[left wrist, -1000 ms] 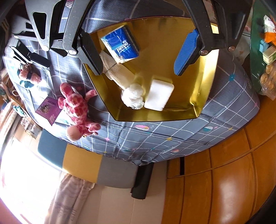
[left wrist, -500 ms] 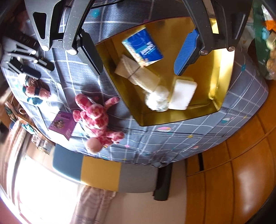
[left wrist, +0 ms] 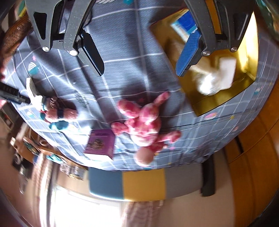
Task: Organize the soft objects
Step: 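Move the left gripper back toward the pink towel roll, then close the left gripper around the pink towel roll with blue band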
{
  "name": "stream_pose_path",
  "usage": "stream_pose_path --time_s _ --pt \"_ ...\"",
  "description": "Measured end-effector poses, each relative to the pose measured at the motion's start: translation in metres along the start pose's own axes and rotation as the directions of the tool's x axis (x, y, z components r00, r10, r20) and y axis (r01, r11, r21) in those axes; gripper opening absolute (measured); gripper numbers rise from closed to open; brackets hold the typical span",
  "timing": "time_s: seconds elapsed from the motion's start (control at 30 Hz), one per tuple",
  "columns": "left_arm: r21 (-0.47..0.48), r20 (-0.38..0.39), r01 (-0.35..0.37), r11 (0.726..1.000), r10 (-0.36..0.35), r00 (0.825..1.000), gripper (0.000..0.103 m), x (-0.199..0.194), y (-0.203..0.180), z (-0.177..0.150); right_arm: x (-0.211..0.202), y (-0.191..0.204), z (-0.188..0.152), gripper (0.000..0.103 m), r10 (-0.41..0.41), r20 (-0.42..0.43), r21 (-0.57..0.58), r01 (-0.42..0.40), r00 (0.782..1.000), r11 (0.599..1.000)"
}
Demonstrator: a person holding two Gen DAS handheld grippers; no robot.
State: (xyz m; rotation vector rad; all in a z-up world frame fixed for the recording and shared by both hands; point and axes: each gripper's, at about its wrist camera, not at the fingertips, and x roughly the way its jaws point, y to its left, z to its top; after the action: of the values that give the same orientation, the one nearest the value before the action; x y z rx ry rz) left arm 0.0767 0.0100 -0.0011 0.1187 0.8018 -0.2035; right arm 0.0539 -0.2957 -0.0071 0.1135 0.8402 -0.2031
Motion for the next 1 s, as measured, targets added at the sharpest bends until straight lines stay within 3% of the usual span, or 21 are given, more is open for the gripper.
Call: stream_pose_path --time_s 0.17,0.33,0.5,0.7,1.0 --pt "0.064 -0.041 0.068 0.996 -0.066 0.997 0.085 0.024 -0.036 0.013 0.004 -0.055 0.001 0.064 -0.086 -0.033 0.114 0.089 0.996 0.989" --pt "0.162 -0.046 0.113 0.980 -0.107 0.993 0.084 0.044 -0.080 0.030 0.008 -0.089 -0.001 0.064 -0.031 -0.055 0.250 0.044 0.998 0.967" --pt "0.312 -0.060 0.206 0.927 -0.197 0.979 0.085 0.071 -0.132 0.053 0.009 -0.088 -0.002 0.064 0.027 -0.055 0.259 -0.011 0.998 0.966" --pt "0.423 -0.097 0.268 0.866 -0.251 0.963 0.085 0.112 -0.178 0.081 0.014 -0.091 -0.004 0.064 0.077 -0.061 0.287 -0.056 0.995 0.956" --pt "0.588 -0.143 0.305 0.749 -0.274 0.951 0.086 0.161 -0.230 0.099 0.022 -0.098 -0.006 0.064 0.178 -0.081 0.345 -0.140 0.981 0.928"
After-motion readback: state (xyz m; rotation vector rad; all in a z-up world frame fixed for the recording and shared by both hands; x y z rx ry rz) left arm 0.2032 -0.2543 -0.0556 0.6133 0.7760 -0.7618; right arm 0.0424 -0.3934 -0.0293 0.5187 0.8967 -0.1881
